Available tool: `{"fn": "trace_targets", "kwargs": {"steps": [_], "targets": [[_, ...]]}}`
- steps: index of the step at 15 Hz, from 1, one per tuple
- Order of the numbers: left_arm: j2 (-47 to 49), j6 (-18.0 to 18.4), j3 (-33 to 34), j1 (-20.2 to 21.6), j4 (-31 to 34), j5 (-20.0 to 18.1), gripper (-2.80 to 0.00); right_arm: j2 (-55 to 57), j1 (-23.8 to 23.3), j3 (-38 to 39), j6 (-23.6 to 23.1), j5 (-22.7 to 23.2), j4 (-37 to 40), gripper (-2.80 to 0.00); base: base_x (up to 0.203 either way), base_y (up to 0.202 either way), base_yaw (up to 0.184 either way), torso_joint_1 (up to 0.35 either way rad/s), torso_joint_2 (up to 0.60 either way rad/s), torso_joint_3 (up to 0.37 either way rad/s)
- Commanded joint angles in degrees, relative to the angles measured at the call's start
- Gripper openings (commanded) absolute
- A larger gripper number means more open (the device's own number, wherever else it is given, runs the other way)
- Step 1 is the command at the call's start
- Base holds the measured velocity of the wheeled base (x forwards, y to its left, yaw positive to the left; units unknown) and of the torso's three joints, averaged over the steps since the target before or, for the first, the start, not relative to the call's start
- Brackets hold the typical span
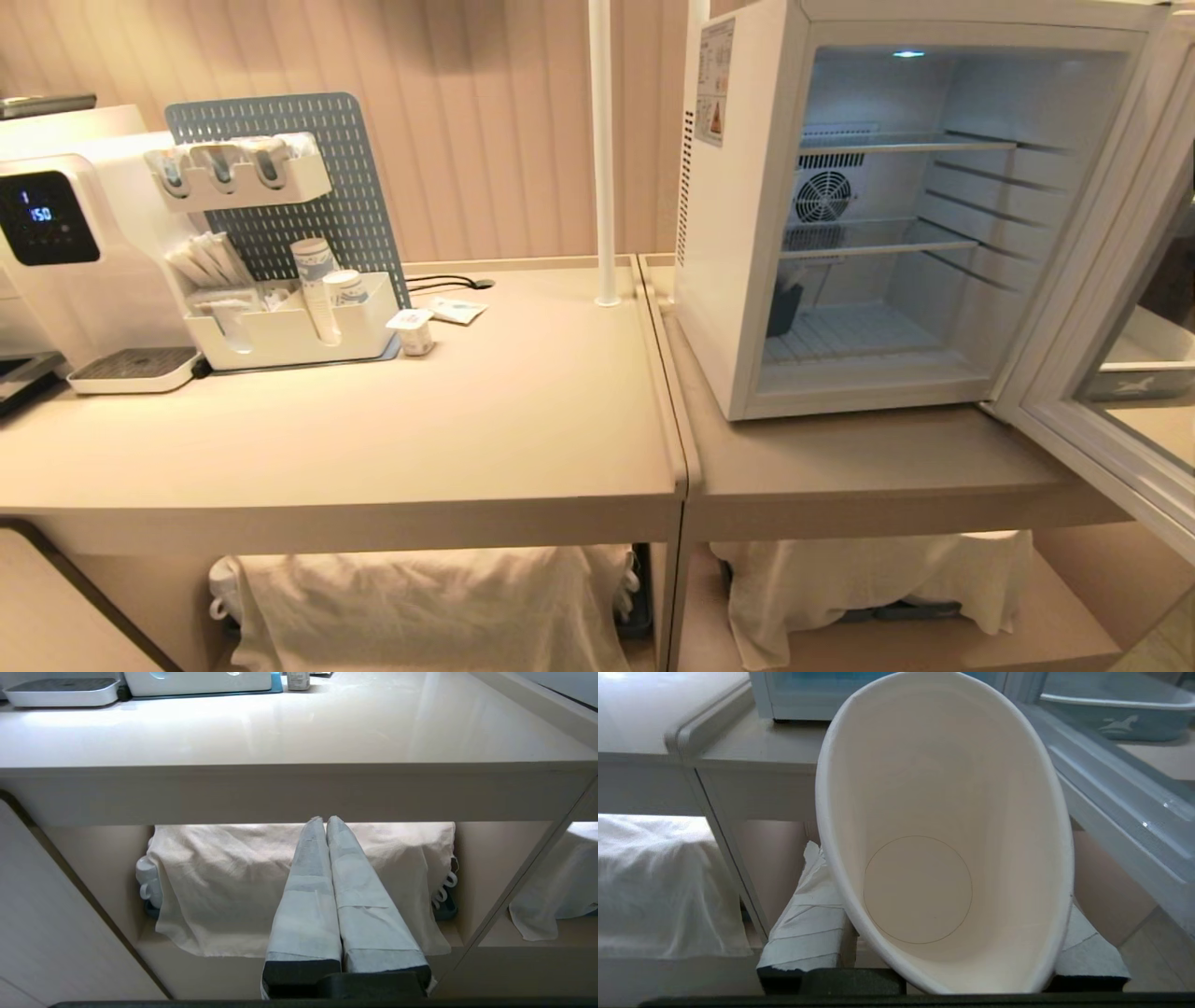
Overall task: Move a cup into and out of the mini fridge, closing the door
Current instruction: Place the paper cup on the table
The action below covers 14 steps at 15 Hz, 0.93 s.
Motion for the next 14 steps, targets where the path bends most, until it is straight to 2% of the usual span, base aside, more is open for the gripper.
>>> {"fn": "trace_targets", "kwargs": {"steps": [1,8,14], "targets": [[0.08,0.02,0.09,0.0,-0.05,0.03,-2.8,0.0,-0.05,1.1,-0.02,0.08,0.06,-2.8,0.181,0.136,-0.008,-0.001,-0.01,-0.002],[0.09,-0.04,0.09,0.0,0.13,0.19,-2.8,0.0,-0.05,1.1,0.06,0.08,0.06,-2.8,0.188,0.186,0.0,0.003,0.01,0.002],[0.09,-0.04,0.09,0.0,0.13,0.19,-2.8,0.0,-0.05,1.1,0.06,0.08,0.06,-2.8,0.005,0.008,0.0,0.0,0.0,0.0]]}}
